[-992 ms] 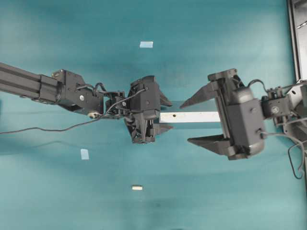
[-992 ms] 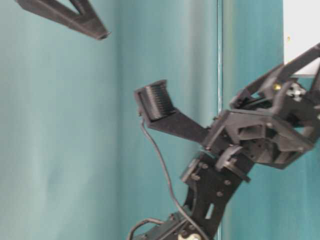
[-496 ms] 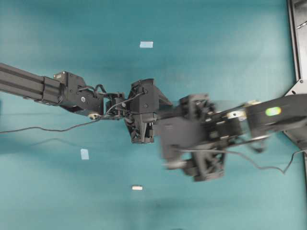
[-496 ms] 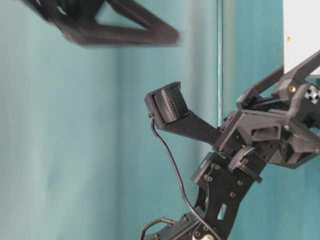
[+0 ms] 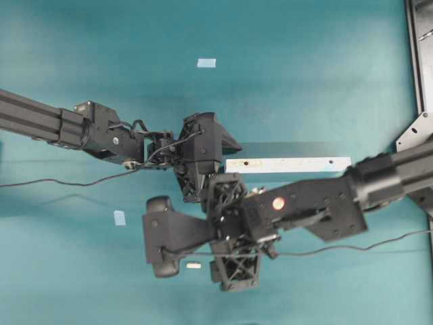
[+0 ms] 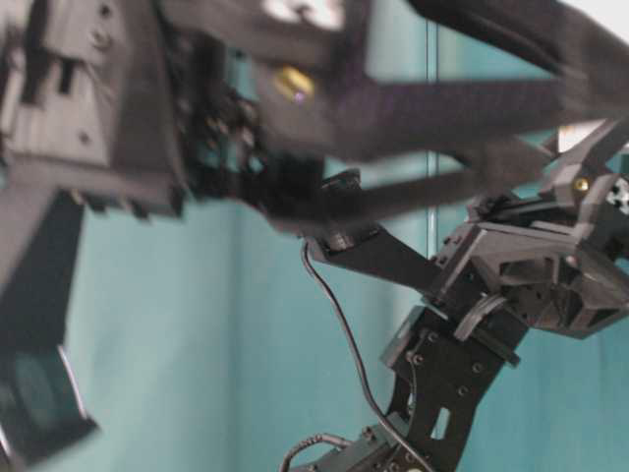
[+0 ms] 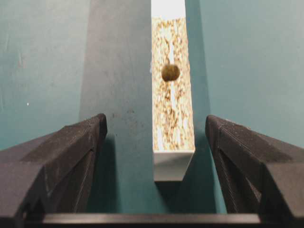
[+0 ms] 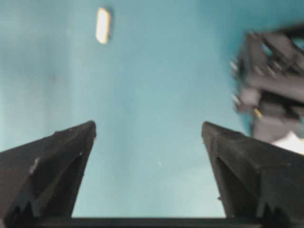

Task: Move the wooden board into place and insert the rod into its hole.
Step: 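Swing the right gripper down toward the wooden dowel, then close the right gripper on the dowel and pick it up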

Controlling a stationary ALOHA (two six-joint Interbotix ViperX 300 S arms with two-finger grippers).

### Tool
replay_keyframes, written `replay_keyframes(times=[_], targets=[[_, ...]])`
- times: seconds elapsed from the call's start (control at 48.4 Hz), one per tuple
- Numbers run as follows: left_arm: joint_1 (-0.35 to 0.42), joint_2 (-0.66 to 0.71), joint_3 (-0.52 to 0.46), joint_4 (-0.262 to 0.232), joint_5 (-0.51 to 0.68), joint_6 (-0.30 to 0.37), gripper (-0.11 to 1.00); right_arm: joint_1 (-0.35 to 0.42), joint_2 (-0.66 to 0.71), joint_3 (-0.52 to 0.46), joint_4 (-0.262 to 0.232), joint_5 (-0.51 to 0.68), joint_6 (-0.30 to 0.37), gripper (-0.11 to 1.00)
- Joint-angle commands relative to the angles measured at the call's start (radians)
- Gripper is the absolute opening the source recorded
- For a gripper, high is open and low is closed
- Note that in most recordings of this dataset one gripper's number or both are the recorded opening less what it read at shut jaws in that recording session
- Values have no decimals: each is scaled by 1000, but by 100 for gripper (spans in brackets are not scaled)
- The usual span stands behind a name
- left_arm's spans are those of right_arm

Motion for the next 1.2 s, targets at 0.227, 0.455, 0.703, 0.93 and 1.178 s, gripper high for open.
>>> replay_keyframes(times=[0.227, 0.455, 0.703, 0.93, 1.178], targets=[[-5, -21, 5, 2, -11, 6, 79, 8, 58, -25, -32, -132, 103, 95], [-5, -20, 14, 2, -21, 6, 79, 8, 123, -15, -35, -209, 110, 95], [-5, -25, 31, 2, -21, 6, 79, 25, 164, -11, -34, -258, 110, 95], [-5, -37, 48, 2, -21, 6, 79, 61, 207, -11, -34, -351, 118, 95], [-5, -38, 51, 2, -21, 6, 79, 61, 227, -5, -35, -353, 163, 95]])
